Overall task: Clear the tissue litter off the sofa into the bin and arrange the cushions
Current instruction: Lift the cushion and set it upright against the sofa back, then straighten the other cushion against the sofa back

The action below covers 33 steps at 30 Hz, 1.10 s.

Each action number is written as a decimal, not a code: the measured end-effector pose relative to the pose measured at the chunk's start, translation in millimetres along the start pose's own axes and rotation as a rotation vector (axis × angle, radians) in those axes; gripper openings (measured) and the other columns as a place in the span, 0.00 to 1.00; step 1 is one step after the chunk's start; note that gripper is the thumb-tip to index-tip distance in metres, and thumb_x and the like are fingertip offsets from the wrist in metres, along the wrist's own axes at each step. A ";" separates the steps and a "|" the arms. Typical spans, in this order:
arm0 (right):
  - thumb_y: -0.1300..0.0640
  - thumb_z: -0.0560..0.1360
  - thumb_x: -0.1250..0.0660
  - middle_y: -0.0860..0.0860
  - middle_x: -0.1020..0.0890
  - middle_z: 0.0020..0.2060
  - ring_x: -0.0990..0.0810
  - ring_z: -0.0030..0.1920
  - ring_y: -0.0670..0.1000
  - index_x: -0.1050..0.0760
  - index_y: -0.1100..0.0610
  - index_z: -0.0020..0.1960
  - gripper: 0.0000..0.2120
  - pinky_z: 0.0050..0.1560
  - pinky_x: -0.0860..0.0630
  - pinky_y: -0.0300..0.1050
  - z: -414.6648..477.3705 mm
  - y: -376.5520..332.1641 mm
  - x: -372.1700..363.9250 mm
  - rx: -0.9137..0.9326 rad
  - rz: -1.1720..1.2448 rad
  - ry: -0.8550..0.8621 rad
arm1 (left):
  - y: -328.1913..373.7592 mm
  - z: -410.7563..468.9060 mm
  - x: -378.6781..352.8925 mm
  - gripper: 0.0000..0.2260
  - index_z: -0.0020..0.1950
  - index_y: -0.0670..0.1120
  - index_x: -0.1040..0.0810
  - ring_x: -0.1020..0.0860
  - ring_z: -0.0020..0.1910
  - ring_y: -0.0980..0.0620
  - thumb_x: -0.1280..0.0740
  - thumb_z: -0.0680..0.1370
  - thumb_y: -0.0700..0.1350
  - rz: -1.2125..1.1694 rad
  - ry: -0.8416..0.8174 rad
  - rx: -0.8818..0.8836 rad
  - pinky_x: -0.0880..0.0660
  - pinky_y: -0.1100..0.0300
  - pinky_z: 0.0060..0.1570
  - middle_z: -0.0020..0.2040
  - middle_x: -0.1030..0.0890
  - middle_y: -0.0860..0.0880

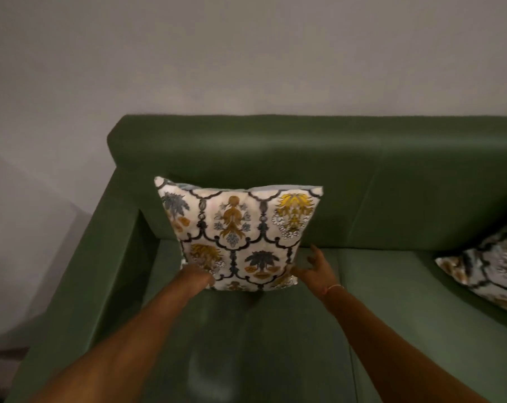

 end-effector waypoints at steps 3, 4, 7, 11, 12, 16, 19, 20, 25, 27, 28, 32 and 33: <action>0.59 0.68 0.24 0.61 0.35 0.73 0.31 0.69 0.61 0.47 0.53 0.76 0.45 0.62 0.27 0.52 -16.2 7.1 64.3 -0.013 0.057 0.087 | 37.3 -31.9 -53.7 0.17 0.56 0.49 0.23 0.21 0.43 0.49 0.29 0.69 0.50 0.212 -0.203 -0.048 0.22 0.61 0.37 0.48 0.20 0.48; 0.59 0.68 0.24 0.61 0.33 0.72 0.30 0.68 0.60 0.45 0.53 0.76 0.44 0.62 0.27 0.53 -22.6 11.8 94.9 -0.015 0.070 0.134 | 56.3 -38.1 -77.5 0.16 0.54 0.48 0.22 0.19 0.44 0.47 0.29 0.68 0.50 0.280 -0.223 -0.088 0.24 0.60 0.36 0.47 0.19 0.46; 0.57 0.69 0.25 0.58 0.31 0.70 0.29 0.67 0.59 0.43 0.51 0.75 0.41 0.65 0.27 0.57 -42.4 27.6 195.1 -0.023 0.110 0.272 | 122.1 -46.9 -159.3 0.15 0.53 0.44 0.19 0.19 0.55 0.41 0.28 0.68 0.45 0.352 -0.225 -0.249 0.22 0.53 0.52 0.55 0.17 0.39; 0.55 0.70 0.25 0.57 0.30 0.70 0.29 0.68 0.59 0.41 0.52 0.73 0.37 0.67 0.29 0.60 -73.2 53.2 346.1 -0.013 0.084 0.566 | 216.3 -74.5 -282.4 0.28 0.68 0.47 0.27 0.23 0.63 0.48 0.26 0.69 0.45 0.356 -0.255 -0.382 0.28 0.61 0.61 0.65 0.21 0.44; 0.54 0.70 0.26 0.57 0.29 0.70 0.28 0.67 0.59 0.40 0.51 0.72 0.36 0.67 0.29 0.61 -81.5 62.4 383.6 -0.022 0.067 0.643 | 241.2 -81.6 -314.6 0.29 0.69 0.50 0.29 0.23 0.63 0.49 0.26 0.69 0.46 0.371 -0.252 -0.435 0.28 0.61 0.61 0.66 0.22 0.45; 0.54 0.68 0.25 0.58 0.28 0.68 0.27 0.66 0.61 0.41 0.49 0.69 0.35 0.67 0.30 0.63 -98.9 103.5 502.7 -0.053 0.142 0.849 | 324.2 -98.1 -429.5 0.35 0.73 0.55 0.34 0.24 0.65 0.46 0.27 0.67 0.46 0.397 -0.259 -0.574 0.28 0.54 0.65 0.68 0.24 0.44; 0.56 0.65 0.23 0.59 0.28 0.68 0.27 0.65 0.61 0.41 0.52 0.70 0.40 0.68 0.31 0.62 -100.6 139.0 569.1 -0.139 0.309 0.953 | 365.9 -101.3 -503.6 0.38 0.75 0.53 0.40 0.29 0.70 0.43 0.31 0.67 0.43 0.406 -0.291 -0.564 0.30 0.51 0.68 0.72 0.28 0.42; 0.59 0.65 0.23 0.59 0.28 0.68 0.27 0.65 0.60 0.41 0.53 0.71 0.41 0.68 0.31 0.61 -96.7 149.0 585.1 -0.147 0.370 0.951 | 375.2 -101.4 -524.2 0.39 0.76 0.51 0.43 0.32 0.72 0.42 0.31 0.68 0.43 0.407 -0.311 -0.542 0.32 0.50 0.70 0.74 0.31 0.42; 0.70 0.64 0.27 0.51 0.27 0.63 0.27 0.60 0.54 0.42 0.52 0.73 0.43 0.61 0.29 0.52 -64.2 173.0 619.0 -0.077 0.513 0.805 | 394.2 -102.7 -583.4 0.37 0.73 0.50 0.37 0.31 0.69 0.40 0.35 0.65 0.38 0.202 -0.379 -0.468 0.33 0.44 0.69 0.70 0.28 0.43; 0.70 0.64 0.28 0.47 0.24 0.58 0.25 0.57 0.54 0.38 0.50 0.70 0.40 0.58 0.27 0.55 -54.7 176.7 619.0 -0.057 0.542 0.776 | 392.2 -103.9 -591.5 0.35 0.72 0.51 0.34 0.29 0.66 0.43 0.37 0.64 0.35 0.080 -0.364 -0.461 0.31 0.46 0.68 0.67 0.25 0.45; 0.70 0.65 0.29 0.46 0.23 0.56 0.25 0.57 0.54 0.36 0.48 0.68 0.38 0.57 0.25 0.58 -52.5 178.3 618.2 -0.048 0.556 0.764 | 389.5 -105.6 -592.8 0.35 0.70 0.52 0.33 0.29 0.65 0.44 0.37 0.64 0.33 0.030 -0.349 -0.462 0.30 0.48 0.67 0.64 0.24 0.46; 0.69 0.64 0.28 0.46 0.23 0.60 0.24 0.58 0.55 0.32 0.42 0.65 0.36 0.55 0.23 0.60 -52.2 173.3 609.8 0.001 0.538 0.726 | 367.2 -116.3 -568.3 0.30 0.61 0.56 0.27 0.27 0.55 0.51 0.38 0.63 0.32 -0.130 -0.319 -0.440 0.29 0.60 0.50 0.50 0.23 0.57; 0.68 0.63 0.28 0.45 0.22 0.59 0.24 0.58 0.54 0.31 0.41 0.64 0.36 0.53 0.22 0.59 -51.2 168.5 603.9 0.017 0.528 0.700 | 358.5 -117.7 -556.5 0.28 0.57 0.57 0.27 0.26 0.52 0.52 0.37 0.63 0.32 -0.172 -0.305 -0.433 0.29 0.61 0.46 0.48 0.23 0.58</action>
Point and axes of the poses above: each hand's wrist, its own z-axis towards the middle knuckle, its own x-axis out of the back of the hand, y = z × x, the point moved 6 cm from there along z, towards the middle knuckle
